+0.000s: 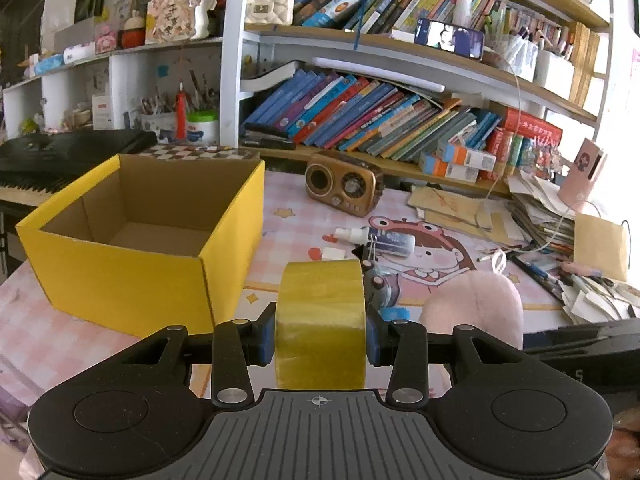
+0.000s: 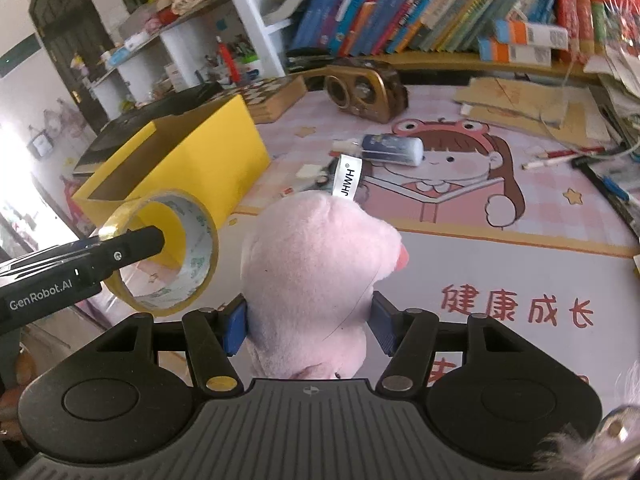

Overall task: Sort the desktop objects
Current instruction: 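Lift the pig and tape roll and carry both toward the yellow box, then lower the tape roll into the box with the left tool while the right tool lowers the pig, then open both tools to release the pig and tape, then lift out, then move the left tool toward the blue plastic bag by the toy car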

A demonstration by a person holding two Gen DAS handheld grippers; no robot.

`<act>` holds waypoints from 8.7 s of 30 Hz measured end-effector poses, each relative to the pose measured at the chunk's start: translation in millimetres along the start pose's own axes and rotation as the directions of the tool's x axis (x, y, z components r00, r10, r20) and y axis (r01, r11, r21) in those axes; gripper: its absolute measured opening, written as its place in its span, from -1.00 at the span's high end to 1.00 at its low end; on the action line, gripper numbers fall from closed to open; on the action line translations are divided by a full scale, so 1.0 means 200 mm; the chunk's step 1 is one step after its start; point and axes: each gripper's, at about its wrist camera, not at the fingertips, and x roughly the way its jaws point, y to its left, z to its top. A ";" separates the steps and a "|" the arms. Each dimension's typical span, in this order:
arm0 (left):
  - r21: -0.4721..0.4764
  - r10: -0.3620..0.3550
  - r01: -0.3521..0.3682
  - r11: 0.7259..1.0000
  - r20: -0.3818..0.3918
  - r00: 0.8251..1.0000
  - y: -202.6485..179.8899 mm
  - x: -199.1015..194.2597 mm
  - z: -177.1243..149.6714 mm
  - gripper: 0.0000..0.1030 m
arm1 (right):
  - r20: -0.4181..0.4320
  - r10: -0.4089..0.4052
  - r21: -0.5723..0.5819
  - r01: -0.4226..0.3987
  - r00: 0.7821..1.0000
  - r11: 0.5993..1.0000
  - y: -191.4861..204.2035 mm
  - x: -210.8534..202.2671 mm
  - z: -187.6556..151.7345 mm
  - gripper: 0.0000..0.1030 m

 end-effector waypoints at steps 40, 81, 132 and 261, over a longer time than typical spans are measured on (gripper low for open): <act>-0.028 -0.109 0.108 0.994 -0.012 0.994 0.95 -0.57 -0.30 0.21 | 0.007 -0.034 -0.039 0.034 0.999 0.999 1.15 0.05 -0.44 -0.13; -0.082 -0.050 0.052 0.995 0.026 0.998 1.23 -0.66 -0.33 0.21 | -0.024 0.026 -0.138 -0.029 0.999 0.990 1.47 0.18 -0.44 -0.13; -0.010 -0.019 0.022 1.000 0.246 0.969 1.13 -0.17 0.44 0.21 | 0.219 0.105 -0.208 -0.059 0.970 0.976 1.25 0.30 0.47 -0.13; 0.050 -0.077 0.077 0.996 0.006 0.997 0.95 -0.56 -0.26 -0.77 | 0.229 -0.327 0.007 0.334 0.917 0.942 1.14 -0.02 -0.50 -0.77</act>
